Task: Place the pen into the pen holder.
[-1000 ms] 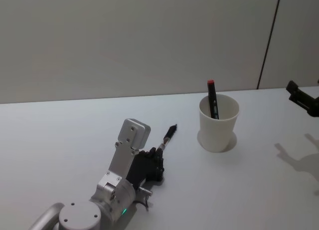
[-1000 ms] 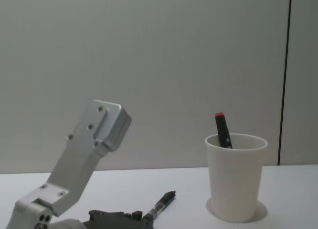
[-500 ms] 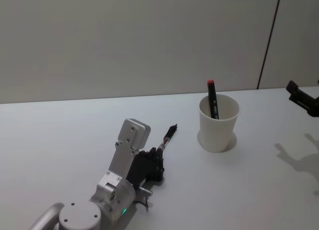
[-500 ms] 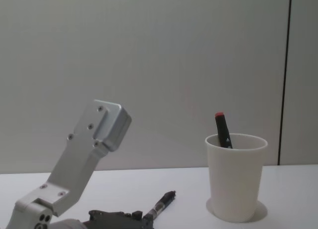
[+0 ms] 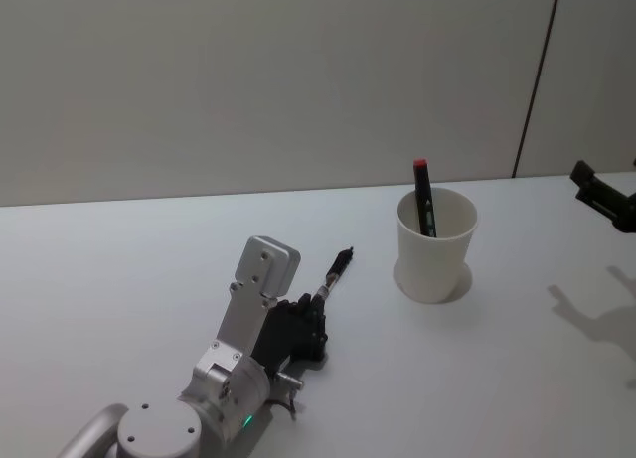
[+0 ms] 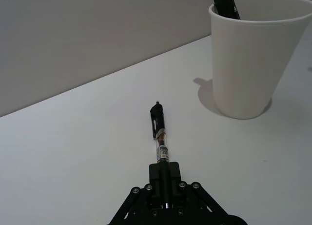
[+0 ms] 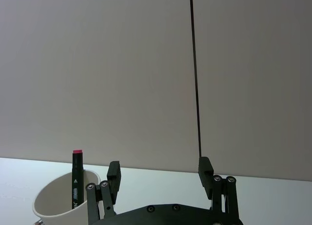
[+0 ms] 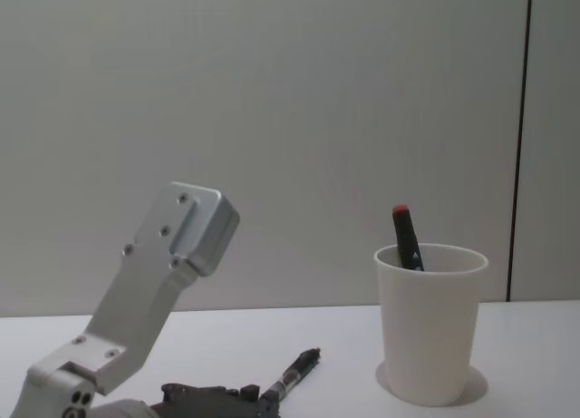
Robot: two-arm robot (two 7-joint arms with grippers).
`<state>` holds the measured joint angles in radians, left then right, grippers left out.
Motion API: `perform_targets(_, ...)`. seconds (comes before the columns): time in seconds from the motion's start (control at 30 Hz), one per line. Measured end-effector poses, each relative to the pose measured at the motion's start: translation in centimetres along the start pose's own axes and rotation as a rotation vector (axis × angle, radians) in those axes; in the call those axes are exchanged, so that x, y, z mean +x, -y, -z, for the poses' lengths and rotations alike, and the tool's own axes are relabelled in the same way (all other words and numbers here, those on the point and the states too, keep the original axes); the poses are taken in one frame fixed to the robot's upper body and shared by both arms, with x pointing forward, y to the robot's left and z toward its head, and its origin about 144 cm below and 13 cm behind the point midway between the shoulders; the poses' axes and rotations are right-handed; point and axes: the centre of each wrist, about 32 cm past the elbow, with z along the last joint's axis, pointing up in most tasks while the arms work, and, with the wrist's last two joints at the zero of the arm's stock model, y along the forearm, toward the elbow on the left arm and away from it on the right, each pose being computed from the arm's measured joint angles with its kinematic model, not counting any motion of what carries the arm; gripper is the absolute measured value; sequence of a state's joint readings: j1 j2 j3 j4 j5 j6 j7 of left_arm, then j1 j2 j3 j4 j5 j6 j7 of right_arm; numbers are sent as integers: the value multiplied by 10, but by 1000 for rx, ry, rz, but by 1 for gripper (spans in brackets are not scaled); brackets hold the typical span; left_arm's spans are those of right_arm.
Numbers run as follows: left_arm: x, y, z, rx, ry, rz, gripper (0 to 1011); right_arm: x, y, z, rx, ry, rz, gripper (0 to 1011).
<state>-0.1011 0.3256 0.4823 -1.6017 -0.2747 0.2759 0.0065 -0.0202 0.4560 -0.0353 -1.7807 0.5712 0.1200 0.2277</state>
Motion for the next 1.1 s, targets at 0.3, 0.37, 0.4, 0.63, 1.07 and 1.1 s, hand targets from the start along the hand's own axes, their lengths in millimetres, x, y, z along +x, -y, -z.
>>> perform_targets(0.3, 3, -3, -2, -41, 18, -15, 123, 0, 0, 0, 0, 0, 0, 1001)
perform_targets(0.37, 4, -4, -3, -61, 24, -24, 121, 0, 0, 0, 0, 0, 0, 1001)
perform_targets(0.4, 4, -5, -4, -70, 26, -27, 121, 0, 0, 0, 0, 0, 0, 1001)
perform_targets(0.63, 10, -9, -12, -152, 38, -55, 121, 0, 0, 0, 0, 0, 0, 1001)
perform_targets(1.07, 22, -13, -28, -364, 43, -89, 121, 0, 0, 0, 0, 0, 0, 1001)
perform_targets(1.1, 22, -13, -28, -364, 43, -89, 121, 0, 0, 0, 0, 0, 0, 1001)
